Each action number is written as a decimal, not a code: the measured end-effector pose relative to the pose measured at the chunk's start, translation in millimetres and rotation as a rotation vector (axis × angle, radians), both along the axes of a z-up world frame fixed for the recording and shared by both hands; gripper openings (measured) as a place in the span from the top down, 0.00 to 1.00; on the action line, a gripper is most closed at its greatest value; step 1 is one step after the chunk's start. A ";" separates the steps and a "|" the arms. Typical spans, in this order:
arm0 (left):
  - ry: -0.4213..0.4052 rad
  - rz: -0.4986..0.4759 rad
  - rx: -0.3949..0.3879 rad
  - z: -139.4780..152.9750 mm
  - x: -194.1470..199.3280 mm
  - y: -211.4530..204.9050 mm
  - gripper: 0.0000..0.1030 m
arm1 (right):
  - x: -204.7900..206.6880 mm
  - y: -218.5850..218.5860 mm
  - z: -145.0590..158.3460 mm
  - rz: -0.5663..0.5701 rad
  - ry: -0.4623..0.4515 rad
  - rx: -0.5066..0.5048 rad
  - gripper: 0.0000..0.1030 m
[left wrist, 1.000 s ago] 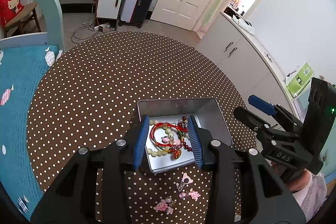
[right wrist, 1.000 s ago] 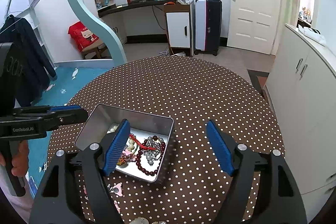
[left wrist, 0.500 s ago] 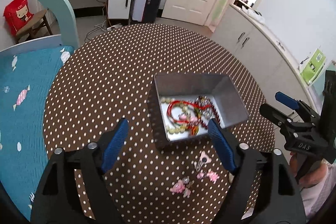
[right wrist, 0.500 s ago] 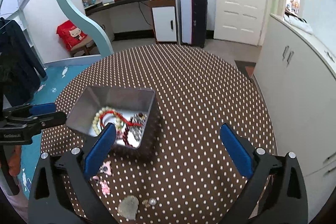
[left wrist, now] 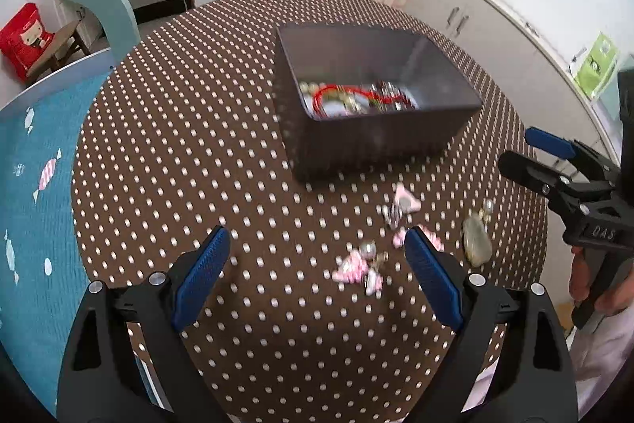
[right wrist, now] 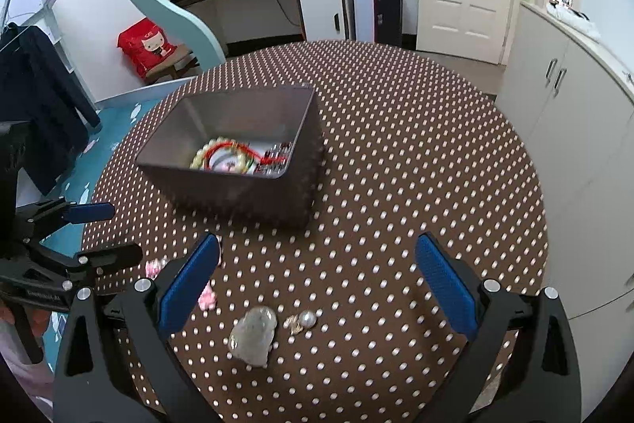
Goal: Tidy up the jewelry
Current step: 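Withdraw both grippers from the tray toward the loose charms, then grasp a pink charm with left gripper while right gripper grasps a silver pearl charm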
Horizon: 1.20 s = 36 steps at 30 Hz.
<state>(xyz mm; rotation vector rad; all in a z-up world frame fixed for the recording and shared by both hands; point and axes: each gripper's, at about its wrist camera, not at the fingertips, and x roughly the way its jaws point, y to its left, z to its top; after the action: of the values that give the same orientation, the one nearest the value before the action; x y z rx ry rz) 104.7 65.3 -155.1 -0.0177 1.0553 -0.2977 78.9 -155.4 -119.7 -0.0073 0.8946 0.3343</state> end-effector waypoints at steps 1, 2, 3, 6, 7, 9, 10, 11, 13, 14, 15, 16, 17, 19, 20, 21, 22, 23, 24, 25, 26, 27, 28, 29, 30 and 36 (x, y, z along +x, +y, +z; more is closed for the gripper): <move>0.001 -0.016 0.006 -2.9 -4.5 -2.3 0.16 | -1.8 0.9 -3.1 0.008 0.010 0.005 0.07; -0.003 -0.030 0.009 -4.5 -7.6 -4.7 0.21 | -3.7 2.5 -6.4 0.016 0.020 0.008 0.07; -0.004 -0.050 0.016 -6.7 -11.0 -6.8 0.28 | -5.3 4.6 -8.6 0.018 0.027 0.008 0.07; -0.015 -0.075 0.034 -10.3 -15.8 -8.6 0.38 | -6.7 9.2 -15.8 0.024 0.055 0.010 0.07; -0.014 -0.083 0.035 -11.0 -17.0 -9.3 0.42 | -7.1 10.9 -18.0 0.028 0.065 0.014 0.07; -0.010 -0.102 0.032 -13.9 -21.5 -10.7 0.42 | -8.0 12.9 -20.6 0.030 0.077 0.016 0.07; -0.009 -0.117 0.021 -14.6 -24.1 -11.5 0.42 | -8.3 14.2 -21.6 0.034 0.083 0.017 0.07; -0.006 -0.126 0.014 -15.1 -25.6 -12.1 0.42 | -7.9 15.2 -22.1 0.038 0.087 0.019 0.07; 0.002 -0.126 0.022 -17.5 -25.1 -12.3 0.42 | -8.2 18.3 -22.1 0.045 0.089 0.019 0.07; 0.007 -0.121 0.027 -20.3 -23.9 -11.9 0.42 | -8.6 20.2 -21.5 0.051 0.089 0.020 0.07; 0.017 -0.114 0.024 -24.0 -21.7 -11.3 0.42 | -9.0 21.3 -20.8 0.054 0.087 0.021 0.07; 0.017 -0.111 0.020 -26.2 -16.6 -11.0 0.42 | -9.2 22.0 -20.6 0.064 0.085 0.023 0.07; 0.002 -0.115 0.019 -26.7 -17.3 -10.5 0.42 | -9.9 23.7 -20.0 0.072 0.084 0.023 0.07; -0.006 -0.125 0.045 -28.2 -16.7 -11.9 0.50 | -10.5 27.3 -20.0 0.080 0.086 0.017 0.07; -0.007 -0.133 0.051 -28.9 -17.3 -12.7 0.54 | -10.6 28.3 -20.1 0.082 0.087 0.015 0.07; -0.009 -0.142 0.052 -29.1 -18.3 -12.7 0.63 | -10.4 29.3 -20.9 0.086 0.091 0.015 0.07; -0.007 -0.149 0.050 -28.8 -18.0 -12.2 0.73 | -10.5 29.5 -22.1 0.086 0.095 0.015 0.07; -0.007 -0.154 0.053 -29.3 -18.7 -11.5 0.73 | -9.6 30.0 -22.7 0.086 0.097 0.015 0.07; -0.008 -0.155 0.051 -29.2 -18.3 -11.2 0.73 | -9.4 31.3 -23.6 0.086 0.100 0.013 0.07; -0.009 -0.150 0.040 -29.4 -18.3 -9.3 0.73 | -8.9 33.7 -24.1 0.086 0.101 0.012 0.07; -0.003 -0.137 0.016 -29.9 -17.6 -5.7 0.73 | -9.5 36.1 -23.9 0.090 0.101 0.012 0.07; -0.001 -0.131 0.002 -29.1 -19.2 -2.7 0.74 | -10.7 40.1 -22.9 0.100 0.098 0.013 0.07; 0.003 -0.118 -0.022 -29.0 -18.5 1.1 0.74 | -11.6 43.0 -22.0 0.108 0.092 0.011 0.07; 0.006 -0.105 -0.045 -29.1 -17.7 5.7 0.74 | -13.1 46.2 -21.0 0.118 0.082 0.006 0.07; 0.009 -0.090 -0.067 -29.2 -17.7 9.8 0.74 | -14.4 49.7 -20.4 0.130 0.076 -0.003 0.07; 0.012 -0.047 -0.084 -28.0 -23.2 19.5 0.74 | -22.5 73.0 -17.9 0.227 0.047 -0.004 0.08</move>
<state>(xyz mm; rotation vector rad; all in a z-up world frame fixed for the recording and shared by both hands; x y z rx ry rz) 81.5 84.8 -183.1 -0.0705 1.0555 -0.3849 56.4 -82.4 -137.6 -0.1052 0.9426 0.5458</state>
